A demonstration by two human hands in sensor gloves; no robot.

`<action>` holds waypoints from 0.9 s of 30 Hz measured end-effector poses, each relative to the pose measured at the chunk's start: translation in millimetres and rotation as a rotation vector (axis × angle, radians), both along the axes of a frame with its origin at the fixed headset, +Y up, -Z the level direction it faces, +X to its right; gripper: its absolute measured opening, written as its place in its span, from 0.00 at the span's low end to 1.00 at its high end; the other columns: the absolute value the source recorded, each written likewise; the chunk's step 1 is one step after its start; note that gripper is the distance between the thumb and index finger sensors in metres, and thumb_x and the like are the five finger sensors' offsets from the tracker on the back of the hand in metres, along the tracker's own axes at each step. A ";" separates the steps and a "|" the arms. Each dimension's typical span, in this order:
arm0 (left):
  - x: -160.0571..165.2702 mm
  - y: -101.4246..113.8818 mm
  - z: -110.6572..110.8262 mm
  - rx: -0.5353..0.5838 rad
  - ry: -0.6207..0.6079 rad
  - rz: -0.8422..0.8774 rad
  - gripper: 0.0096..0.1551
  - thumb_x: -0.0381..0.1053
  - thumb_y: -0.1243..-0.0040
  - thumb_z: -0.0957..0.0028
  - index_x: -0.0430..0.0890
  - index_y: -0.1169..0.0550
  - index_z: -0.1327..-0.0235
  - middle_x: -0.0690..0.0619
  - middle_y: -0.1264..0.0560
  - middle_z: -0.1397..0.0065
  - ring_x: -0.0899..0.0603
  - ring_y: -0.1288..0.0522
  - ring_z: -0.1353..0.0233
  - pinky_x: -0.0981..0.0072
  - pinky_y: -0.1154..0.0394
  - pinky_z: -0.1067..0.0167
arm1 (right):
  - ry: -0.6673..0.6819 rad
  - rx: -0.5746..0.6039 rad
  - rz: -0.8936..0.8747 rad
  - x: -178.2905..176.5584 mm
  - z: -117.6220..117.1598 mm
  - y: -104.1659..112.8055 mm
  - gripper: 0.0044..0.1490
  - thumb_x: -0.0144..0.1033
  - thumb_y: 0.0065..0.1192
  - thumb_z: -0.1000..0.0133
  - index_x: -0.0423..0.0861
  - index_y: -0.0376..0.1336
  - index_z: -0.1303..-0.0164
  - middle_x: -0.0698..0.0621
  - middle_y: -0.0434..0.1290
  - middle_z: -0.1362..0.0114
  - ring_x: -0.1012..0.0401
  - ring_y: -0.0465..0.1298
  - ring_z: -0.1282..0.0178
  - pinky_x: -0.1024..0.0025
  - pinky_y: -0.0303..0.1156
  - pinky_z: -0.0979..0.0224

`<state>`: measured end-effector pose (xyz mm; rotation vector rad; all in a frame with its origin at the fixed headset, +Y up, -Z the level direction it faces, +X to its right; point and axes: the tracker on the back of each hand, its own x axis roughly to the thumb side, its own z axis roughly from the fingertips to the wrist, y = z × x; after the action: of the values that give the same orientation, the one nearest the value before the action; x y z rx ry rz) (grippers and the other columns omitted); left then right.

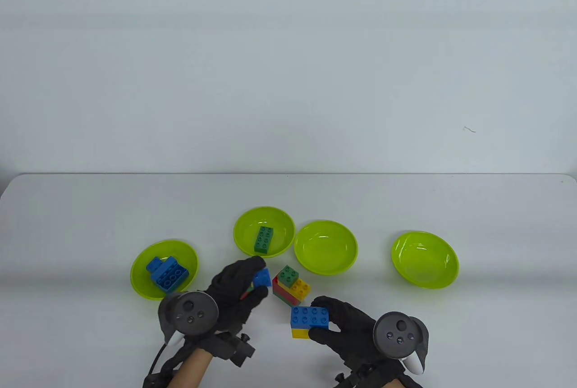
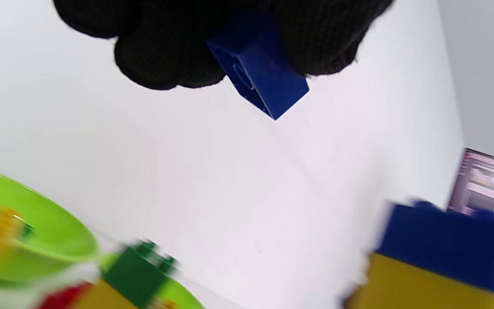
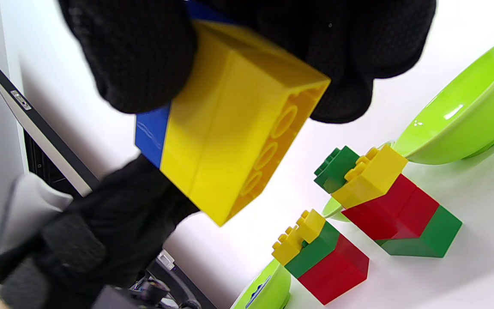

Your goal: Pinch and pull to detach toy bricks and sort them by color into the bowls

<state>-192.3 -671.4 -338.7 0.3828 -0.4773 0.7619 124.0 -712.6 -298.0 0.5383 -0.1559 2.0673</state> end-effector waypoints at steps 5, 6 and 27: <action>-58.9 -18.2 -11.7 -0.058 0.223 -0.058 0.35 0.49 0.41 0.45 0.34 0.31 0.28 0.31 0.29 0.29 0.31 0.28 0.32 0.36 0.36 0.32 | -0.008 -0.006 -0.004 2.1 -1.0 -0.3 0.40 0.47 0.68 0.50 0.40 0.64 0.31 0.41 0.75 0.32 0.44 0.77 0.36 0.46 0.68 0.29; -71.6 -24.5 -13.6 -0.090 0.266 -0.063 0.35 0.49 0.41 0.45 0.34 0.31 0.28 0.31 0.29 0.29 0.31 0.28 0.31 0.36 0.37 0.32 | -0.007 -0.009 -0.007 2.0 -1.0 -0.2 0.40 0.47 0.68 0.50 0.39 0.64 0.31 0.41 0.75 0.32 0.44 0.77 0.36 0.46 0.68 0.29; -123.7 -63.8 -23.0 -0.238 0.476 -0.076 0.39 0.52 0.41 0.45 0.33 0.34 0.26 0.29 0.33 0.27 0.29 0.31 0.30 0.35 0.39 0.32 | 0.010 -0.019 -0.012 1.0 -0.1 0.2 0.40 0.47 0.68 0.49 0.40 0.64 0.30 0.41 0.75 0.32 0.44 0.77 0.36 0.46 0.68 0.29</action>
<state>-316.0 -735.2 -361.7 0.3076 0.0467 0.6191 125.0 -712.3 -298.1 0.5353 -0.1329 2.0522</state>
